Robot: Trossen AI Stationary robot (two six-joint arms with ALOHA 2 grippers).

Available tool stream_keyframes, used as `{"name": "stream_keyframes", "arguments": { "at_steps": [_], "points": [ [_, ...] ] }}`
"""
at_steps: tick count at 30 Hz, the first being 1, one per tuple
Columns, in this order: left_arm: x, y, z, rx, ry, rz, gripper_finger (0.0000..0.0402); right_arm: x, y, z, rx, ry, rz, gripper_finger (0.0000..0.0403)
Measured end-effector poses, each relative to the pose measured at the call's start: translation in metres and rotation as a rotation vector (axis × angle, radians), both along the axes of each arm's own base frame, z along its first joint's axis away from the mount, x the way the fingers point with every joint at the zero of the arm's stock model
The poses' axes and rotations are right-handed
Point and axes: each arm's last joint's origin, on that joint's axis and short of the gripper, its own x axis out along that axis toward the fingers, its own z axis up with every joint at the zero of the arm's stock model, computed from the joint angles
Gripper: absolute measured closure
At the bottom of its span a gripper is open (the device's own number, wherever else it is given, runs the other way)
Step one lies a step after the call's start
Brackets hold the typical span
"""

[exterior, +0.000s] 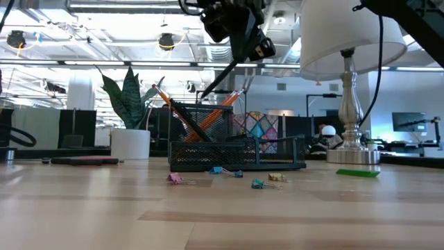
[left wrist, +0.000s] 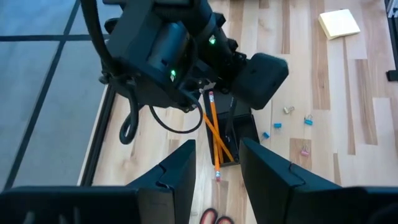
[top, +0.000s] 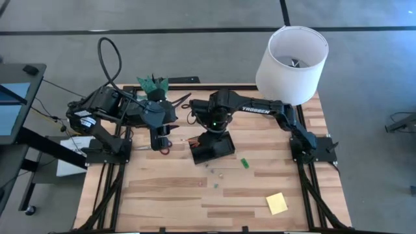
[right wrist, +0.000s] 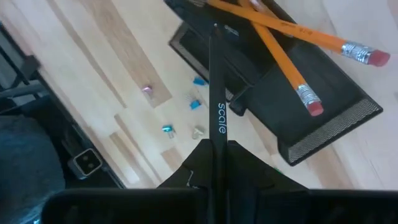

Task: Pick and place office supplies into organizer
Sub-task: Put the black pen into the black desk organizer, then put the black scissors into the black desk organizer

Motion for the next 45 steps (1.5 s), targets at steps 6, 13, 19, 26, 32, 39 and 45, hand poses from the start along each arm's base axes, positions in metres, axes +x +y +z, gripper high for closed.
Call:
{"name": "stream_keyframes", "arguments": {
  "at_steps": [6,13,19,26,32,39,45],
  "points": [
    [0.0,0.0,0.0,-0.001,0.0,0.001,0.028,-0.001,-0.006,-0.019,0.0,0.07,-0.013,0.0382],
    [0.0,0.0,0.0,0.0,0.0,0.001,0.028,0.005,-0.013,-0.022,-0.008,0.01,-0.028,0.038],
    [0.0,0.0,0.0,-0.003,0.0,-0.001,0.028,0.01,-0.019,-0.035,0.023,0.027,-0.018,0.0379],
    [0.0,0.0,0.0,-0.007,0.0,-0.004,0.028,0.014,-0.024,-0.051,0.108,0.072,-0.007,0.0375],
    [0.0,0.0,0.0,0.0,0.002,-0.012,0.028,0.022,-0.027,-0.05,0.076,-0.008,-0.012,0.0336],
    [0.0,0.0,0.0,0.008,0.003,-0.015,0.028,0.021,-0.029,-0.05,0.072,-0.015,-0.01,0.0282],
    [0.0,0.0,0.0,0.019,0.005,-0.02,0.028,0.021,-0.029,-0.049,0.075,-0.009,-0.011,0.0255]
  ]
}}
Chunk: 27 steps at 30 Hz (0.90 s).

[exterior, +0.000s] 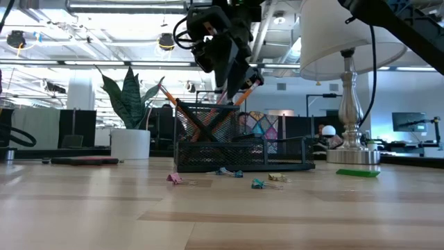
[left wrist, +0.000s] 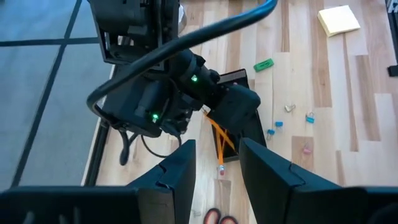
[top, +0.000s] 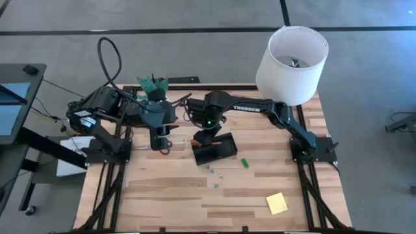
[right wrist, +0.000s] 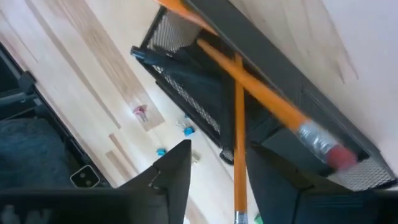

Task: Pick and place office supplies into organizer
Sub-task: Put the black scissors into the black desk organizer

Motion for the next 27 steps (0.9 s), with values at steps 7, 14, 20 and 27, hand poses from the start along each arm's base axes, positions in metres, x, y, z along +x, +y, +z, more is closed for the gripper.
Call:
{"name": "stream_keyframes", "arguments": {
  "at_steps": [7,14,20,27],
  "points": [
    [0.0,0.0,0.0,0.001,-0.003,0.011,0.028,-0.013,0.007,0.042,-0.004,-0.017,0.001,0.0269],
    [-0.01,0.002,0.006,-0.023,-0.059,0.105,0.028,-0.06,0.048,0.132,-0.251,-0.296,0.06,0.029],
    [-0.038,-0.001,0.021,-0.001,-0.177,0.184,0.028,-0.118,0.116,0.193,-0.69,-0.502,0.064,0.029],
    [-0.071,-0.016,0.014,0.028,-0.272,0.26,0.028,-0.155,0.209,0.19,-0.922,-0.578,0.077,0.029]
  ]
}}
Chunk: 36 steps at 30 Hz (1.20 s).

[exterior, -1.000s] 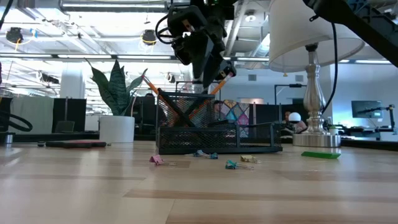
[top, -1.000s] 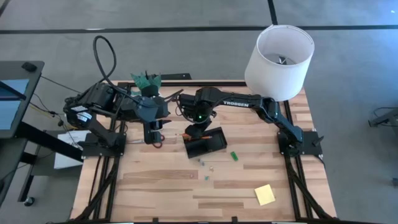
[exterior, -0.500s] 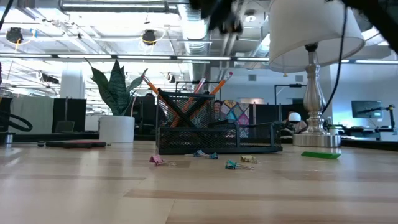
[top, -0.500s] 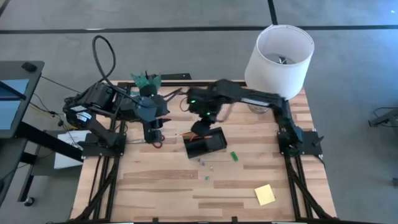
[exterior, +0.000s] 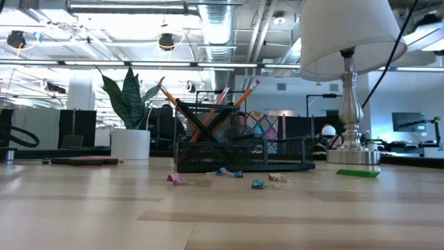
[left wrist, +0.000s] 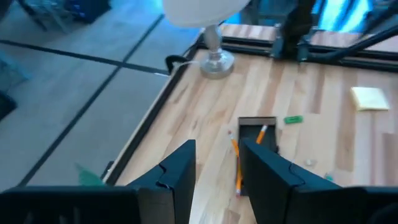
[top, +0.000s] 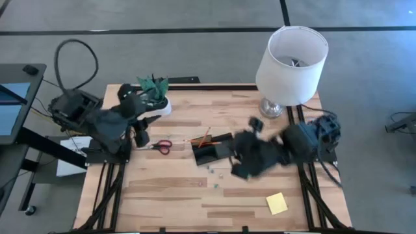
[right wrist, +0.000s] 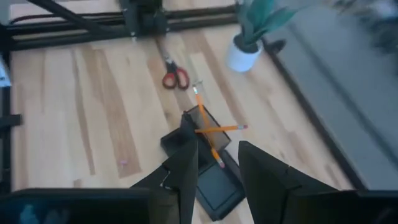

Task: Pick and place office supplies into organizer
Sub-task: Put the black scissors into the black desk organizer

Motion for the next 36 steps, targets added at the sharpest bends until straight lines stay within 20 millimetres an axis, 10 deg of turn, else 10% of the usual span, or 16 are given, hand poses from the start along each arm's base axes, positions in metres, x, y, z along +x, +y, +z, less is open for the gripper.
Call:
{"name": "stream_keyframes", "arguments": {
  "at_steps": [11,19,25,36],
  "points": [
    [-0.032,-0.026,-0.134,-0.01,0.152,0.094,0.028,-0.013,0.124,-0.089,-0.227,-0.187,-0.083,0.029],
    [-0.043,-0.036,-0.237,-0.089,0.147,0.13,0.028,-0.014,0.161,-0.183,-0.189,-0.317,-0.234,0.029],
    [-0.045,-0.036,-0.286,-0.15,0.199,0.126,0.028,-0.02,0.149,-0.207,-0.168,-0.302,-0.306,0.029],
    [-0.044,-0.032,-0.296,-0.134,0.185,0.147,0.028,-0.11,0.049,-0.121,-0.098,-0.431,-0.258,0.029]
  ]
}}
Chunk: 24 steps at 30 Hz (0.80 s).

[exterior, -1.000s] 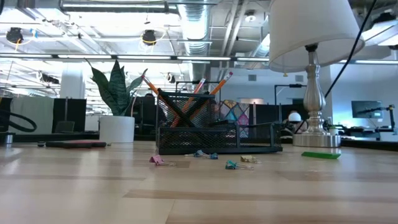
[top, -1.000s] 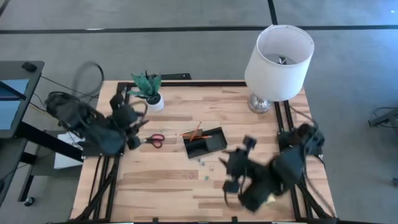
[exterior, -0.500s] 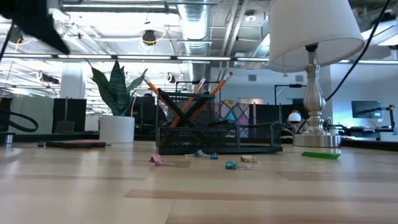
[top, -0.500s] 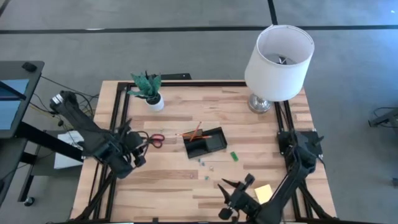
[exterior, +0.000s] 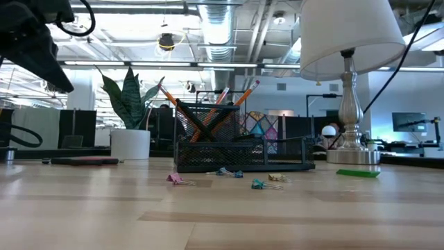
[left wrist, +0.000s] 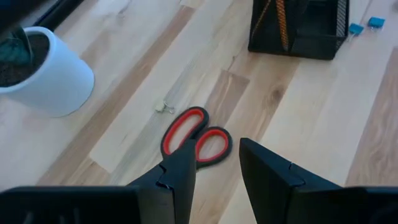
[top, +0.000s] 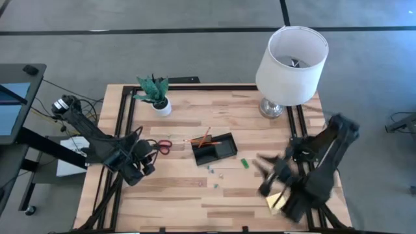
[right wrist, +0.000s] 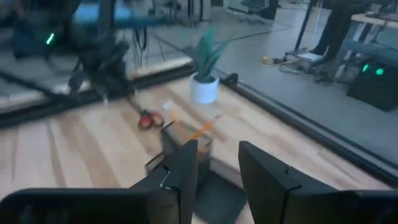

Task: Pick and place office supplies into organizer
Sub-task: Put the black scissors into the black desk organizer

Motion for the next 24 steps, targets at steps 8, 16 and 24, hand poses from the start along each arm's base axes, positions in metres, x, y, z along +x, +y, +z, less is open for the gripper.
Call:
{"name": "stream_keyframes", "arguments": {
  "at_steps": [8,16,24],
  "points": [
    [0.005,-0.004,0.001,-0.035,-0.044,-0.018,0.028,0.004,-0.029,-0.086,0.169,-0.25,0.03,0.029],
    [0.014,-0.006,0.002,-0.099,-0.025,-0.076,0.028,0.051,-0.049,-0.125,0.222,-0.181,0.308,0.029],
    [0.016,-0.003,0.001,-0.158,0.0,-0.042,0.028,0.009,-0.085,-0.066,0.181,-0.247,0.267,0.029]
  ]
}}
